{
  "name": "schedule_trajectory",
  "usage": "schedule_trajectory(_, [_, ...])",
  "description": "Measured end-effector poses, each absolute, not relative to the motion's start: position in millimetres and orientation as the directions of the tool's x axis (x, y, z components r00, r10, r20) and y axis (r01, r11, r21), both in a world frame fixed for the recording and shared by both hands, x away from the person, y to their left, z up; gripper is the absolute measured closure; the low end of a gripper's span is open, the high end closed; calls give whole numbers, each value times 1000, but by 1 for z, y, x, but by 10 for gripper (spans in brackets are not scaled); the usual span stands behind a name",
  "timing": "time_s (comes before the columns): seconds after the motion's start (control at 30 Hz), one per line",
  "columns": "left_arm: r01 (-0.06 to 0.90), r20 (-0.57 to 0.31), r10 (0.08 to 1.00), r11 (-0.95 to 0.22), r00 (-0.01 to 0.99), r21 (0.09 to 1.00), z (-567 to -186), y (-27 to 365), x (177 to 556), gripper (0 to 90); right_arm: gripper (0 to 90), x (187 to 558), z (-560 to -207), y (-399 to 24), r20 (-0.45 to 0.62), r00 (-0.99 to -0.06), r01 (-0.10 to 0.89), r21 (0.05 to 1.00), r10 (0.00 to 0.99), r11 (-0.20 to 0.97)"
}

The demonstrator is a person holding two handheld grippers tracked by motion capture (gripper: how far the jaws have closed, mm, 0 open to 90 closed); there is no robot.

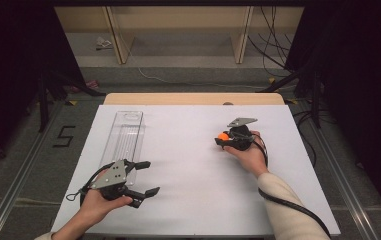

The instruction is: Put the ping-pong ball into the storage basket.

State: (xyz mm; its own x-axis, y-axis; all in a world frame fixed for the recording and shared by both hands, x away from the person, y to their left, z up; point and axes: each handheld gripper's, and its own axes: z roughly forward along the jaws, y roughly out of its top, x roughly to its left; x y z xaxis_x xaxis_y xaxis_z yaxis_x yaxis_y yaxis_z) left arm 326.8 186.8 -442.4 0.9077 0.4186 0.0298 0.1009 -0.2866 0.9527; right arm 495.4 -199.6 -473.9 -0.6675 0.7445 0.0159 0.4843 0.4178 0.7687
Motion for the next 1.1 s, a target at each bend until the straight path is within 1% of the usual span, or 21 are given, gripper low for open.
schedule_trajectory(0.27, [101,29,418,-287,908,953,-442,187,327,165,512,493,-464,-197,15,-673,458,793,739,401])
schedule_trajectory(1.1, [102,28,417,-285,909,953,-442,186,326,164,512,487,-445,-186,6,-694,408,827,720,386])
